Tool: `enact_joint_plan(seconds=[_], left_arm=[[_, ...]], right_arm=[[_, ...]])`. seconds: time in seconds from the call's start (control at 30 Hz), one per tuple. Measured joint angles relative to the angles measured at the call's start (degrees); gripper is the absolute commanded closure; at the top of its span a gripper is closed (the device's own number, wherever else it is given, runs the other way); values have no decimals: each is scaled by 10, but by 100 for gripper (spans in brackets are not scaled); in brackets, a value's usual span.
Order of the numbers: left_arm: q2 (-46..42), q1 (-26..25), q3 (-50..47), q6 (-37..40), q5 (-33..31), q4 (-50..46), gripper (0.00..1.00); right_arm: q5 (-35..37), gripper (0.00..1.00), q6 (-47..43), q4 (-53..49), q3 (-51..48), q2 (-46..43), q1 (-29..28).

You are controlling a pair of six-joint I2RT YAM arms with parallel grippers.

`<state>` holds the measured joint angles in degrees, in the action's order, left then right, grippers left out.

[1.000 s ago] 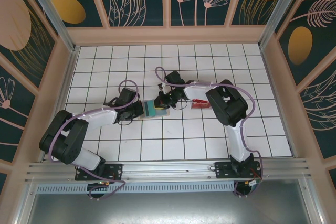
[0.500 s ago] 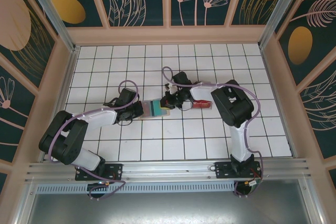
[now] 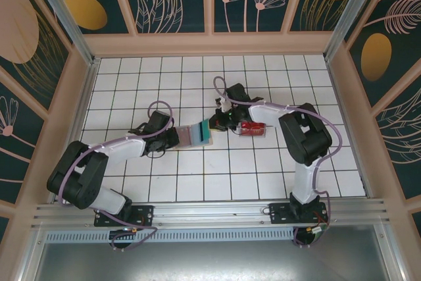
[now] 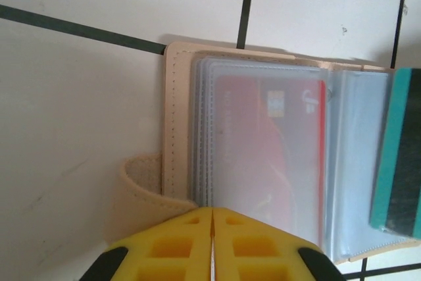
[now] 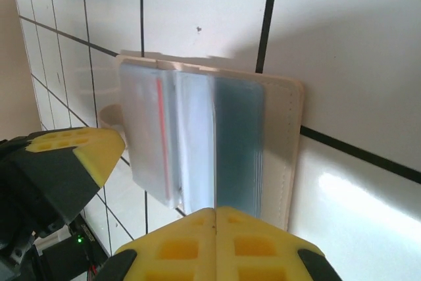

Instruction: Take the credit cards out of the card holder

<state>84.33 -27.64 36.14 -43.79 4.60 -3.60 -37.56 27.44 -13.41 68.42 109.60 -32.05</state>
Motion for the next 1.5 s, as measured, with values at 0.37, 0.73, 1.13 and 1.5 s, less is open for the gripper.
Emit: enact_joint_plan(seconds=[0.37, 0.73, 1.13, 1.5], left_arm=[[-58, 0, 58, 14, -6, -9, 7], [-87, 0, 76, 42, -24, 8, 1], [-84, 0, 88, 76, -36, 10, 2], [-81, 0, 88, 78, -39, 12, 2]], right_arm=[[140, 100, -157, -173, 118, -68, 1], [351, 100, -372, -209, 68, -217, 0], [558, 100, -637, -216, -34, -246, -27], [607, 100, -782, -185, -103, -275, -41]])
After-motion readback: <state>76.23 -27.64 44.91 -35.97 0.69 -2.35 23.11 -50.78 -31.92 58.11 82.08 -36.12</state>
